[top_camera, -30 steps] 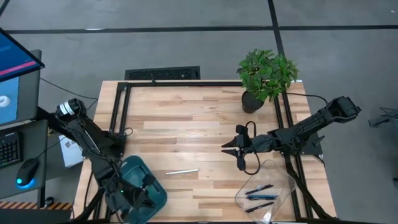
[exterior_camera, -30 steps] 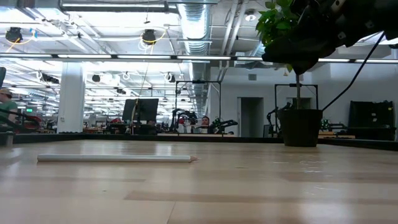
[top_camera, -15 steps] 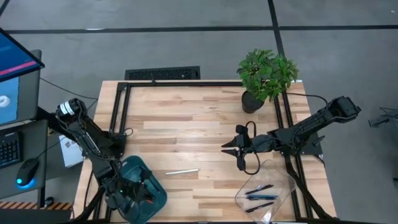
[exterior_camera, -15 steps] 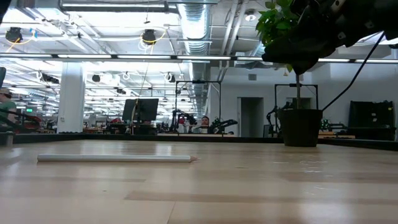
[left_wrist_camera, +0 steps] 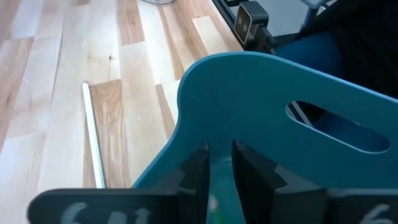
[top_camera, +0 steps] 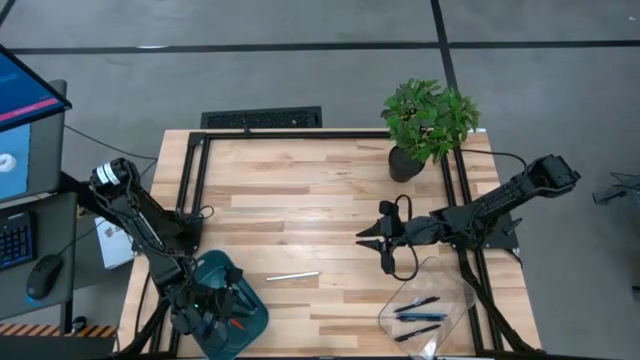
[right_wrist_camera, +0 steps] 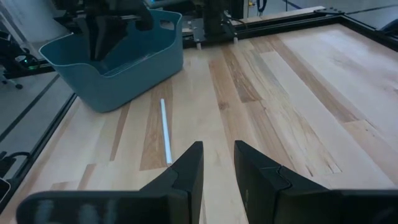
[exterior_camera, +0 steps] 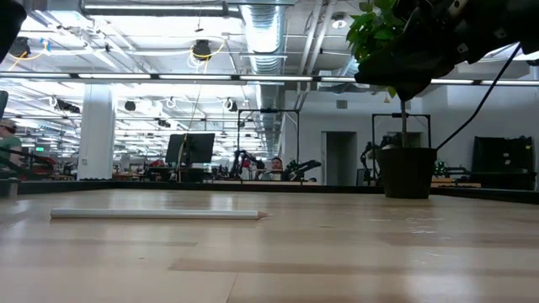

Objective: Sort pens & pencils
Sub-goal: Put the green pencil in the blue bin, then put the white pencil in the blue bin

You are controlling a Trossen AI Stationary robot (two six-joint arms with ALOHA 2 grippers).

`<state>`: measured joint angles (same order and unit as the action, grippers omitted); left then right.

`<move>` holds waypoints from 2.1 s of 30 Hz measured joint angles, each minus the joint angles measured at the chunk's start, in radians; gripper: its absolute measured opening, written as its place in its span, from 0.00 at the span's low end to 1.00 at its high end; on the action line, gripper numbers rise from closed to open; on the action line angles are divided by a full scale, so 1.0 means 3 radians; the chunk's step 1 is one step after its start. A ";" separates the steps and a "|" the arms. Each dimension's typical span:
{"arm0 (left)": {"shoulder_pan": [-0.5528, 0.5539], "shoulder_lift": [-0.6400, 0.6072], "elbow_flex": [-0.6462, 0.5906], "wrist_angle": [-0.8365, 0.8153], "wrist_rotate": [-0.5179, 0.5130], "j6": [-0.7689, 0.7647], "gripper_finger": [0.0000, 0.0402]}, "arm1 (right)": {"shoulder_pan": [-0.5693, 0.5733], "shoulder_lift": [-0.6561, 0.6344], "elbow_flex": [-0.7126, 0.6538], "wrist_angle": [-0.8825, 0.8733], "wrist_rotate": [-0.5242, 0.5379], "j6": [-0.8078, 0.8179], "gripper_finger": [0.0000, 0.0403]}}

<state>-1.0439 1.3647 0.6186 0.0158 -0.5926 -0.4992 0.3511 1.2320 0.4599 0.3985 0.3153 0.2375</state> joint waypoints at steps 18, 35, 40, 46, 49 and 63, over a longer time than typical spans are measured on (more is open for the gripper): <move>0.0130 -0.0603 0.0001 0.0067 -0.1091 0.0356 0.17 | 0.0000 0.0000 0.0000 0.0001 0.0000 -0.0001 0.28; 0.1838 -0.0763 0.0003 0.0131 0.0064 0.0928 0.17 | 0.0000 0.0000 0.0000 -0.0173 0.0000 -0.0029 0.28; 0.2130 -0.0437 0.0003 0.0510 0.0683 0.1116 0.17 | 0.0000 0.0000 0.0000 -0.0283 0.0000 -0.0031 0.28; 0.2368 0.0031 0.0004 0.0987 0.1241 0.1245 0.17 | 0.0000 0.0000 0.0000 -0.0300 0.0000 -0.0033 0.28; 0.2478 0.0230 0.0004 0.1093 0.1343 0.1145 0.17 | 0.0000 0.0000 0.0000 -0.0365 0.0000 -0.0033 0.28; 0.2583 0.0681 0.0006 0.1390 0.1765 0.0832 0.20 | 0.0000 0.0000 0.0000 -0.0432 0.0006 -0.0032 0.28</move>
<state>-0.2691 1.5692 0.6205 0.4330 -0.0631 -0.2496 0.3511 1.2320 0.4599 0.2689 0.3171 0.2279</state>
